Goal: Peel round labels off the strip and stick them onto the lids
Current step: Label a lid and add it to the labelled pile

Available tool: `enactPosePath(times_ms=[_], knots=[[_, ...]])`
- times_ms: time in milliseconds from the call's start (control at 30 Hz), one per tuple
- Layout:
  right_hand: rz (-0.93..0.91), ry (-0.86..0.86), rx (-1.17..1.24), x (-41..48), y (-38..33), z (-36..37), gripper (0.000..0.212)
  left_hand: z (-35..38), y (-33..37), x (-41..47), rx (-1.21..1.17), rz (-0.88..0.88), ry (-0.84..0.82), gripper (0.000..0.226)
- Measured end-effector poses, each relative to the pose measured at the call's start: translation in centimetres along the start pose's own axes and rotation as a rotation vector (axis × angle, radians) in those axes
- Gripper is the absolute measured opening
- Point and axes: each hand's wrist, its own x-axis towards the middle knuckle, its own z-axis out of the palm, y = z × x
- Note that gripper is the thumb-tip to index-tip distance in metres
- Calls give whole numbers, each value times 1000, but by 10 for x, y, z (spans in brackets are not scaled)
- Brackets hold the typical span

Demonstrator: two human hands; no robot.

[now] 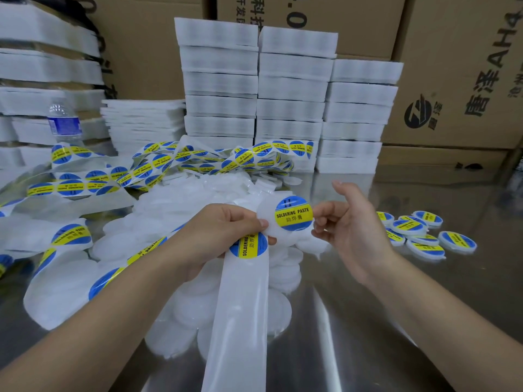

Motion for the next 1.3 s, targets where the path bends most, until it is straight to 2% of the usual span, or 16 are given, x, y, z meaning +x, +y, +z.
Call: enactPosePath(times_ms=[200,400,567,1067,1300], knots=[[41,9,-30,0,2,1,52,0,2,-3,20,20,-5,19],[48,1,-36,1,4,2,47,0,2,-3,11,30,-7,11],[54,0,-51,1,4,2,53,0,2,-2,18,25,-2,13],[36,28,-120,-1,3,5,50,0,2,-3,9,39,-17,13],[-16,63,-188,-3,0,5,47,1,5,-6,-6,72,-11,20]])
